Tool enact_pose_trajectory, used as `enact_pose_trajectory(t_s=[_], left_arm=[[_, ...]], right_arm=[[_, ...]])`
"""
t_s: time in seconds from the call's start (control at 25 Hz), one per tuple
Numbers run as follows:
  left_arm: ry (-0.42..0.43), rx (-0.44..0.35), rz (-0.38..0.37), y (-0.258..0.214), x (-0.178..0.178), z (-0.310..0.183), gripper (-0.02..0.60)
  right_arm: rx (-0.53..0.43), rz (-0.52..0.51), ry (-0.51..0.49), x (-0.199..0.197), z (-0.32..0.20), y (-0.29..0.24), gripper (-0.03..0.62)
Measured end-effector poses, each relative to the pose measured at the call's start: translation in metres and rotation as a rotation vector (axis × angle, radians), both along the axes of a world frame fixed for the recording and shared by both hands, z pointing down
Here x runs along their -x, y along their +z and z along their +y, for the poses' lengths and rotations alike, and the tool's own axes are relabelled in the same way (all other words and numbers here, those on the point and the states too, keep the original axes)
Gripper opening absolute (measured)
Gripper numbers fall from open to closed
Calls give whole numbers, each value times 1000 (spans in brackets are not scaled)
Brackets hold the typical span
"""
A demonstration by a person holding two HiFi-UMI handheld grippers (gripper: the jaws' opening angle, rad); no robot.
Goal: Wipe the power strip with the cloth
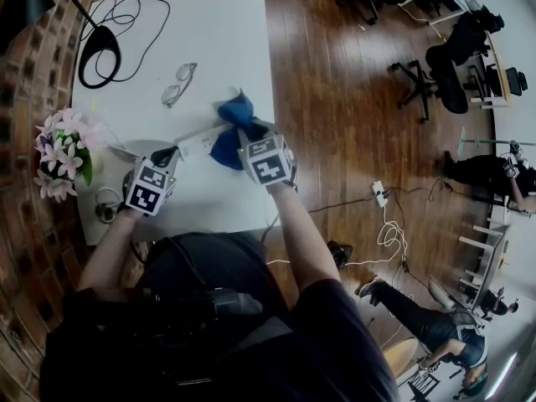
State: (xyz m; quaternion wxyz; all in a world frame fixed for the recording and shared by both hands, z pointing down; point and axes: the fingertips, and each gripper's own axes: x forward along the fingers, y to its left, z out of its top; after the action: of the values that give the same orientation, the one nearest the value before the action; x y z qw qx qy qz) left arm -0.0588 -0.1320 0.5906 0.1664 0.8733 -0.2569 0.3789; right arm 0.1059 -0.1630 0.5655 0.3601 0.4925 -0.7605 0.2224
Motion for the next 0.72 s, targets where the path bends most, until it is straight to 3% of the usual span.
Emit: enact_pose_trajectory(t_s=[0.72], left_arm=[[5, 27, 0, 1, 0, 1, 2]], right_arm=[[33, 6, 134, -43, -3, 8, 67]])
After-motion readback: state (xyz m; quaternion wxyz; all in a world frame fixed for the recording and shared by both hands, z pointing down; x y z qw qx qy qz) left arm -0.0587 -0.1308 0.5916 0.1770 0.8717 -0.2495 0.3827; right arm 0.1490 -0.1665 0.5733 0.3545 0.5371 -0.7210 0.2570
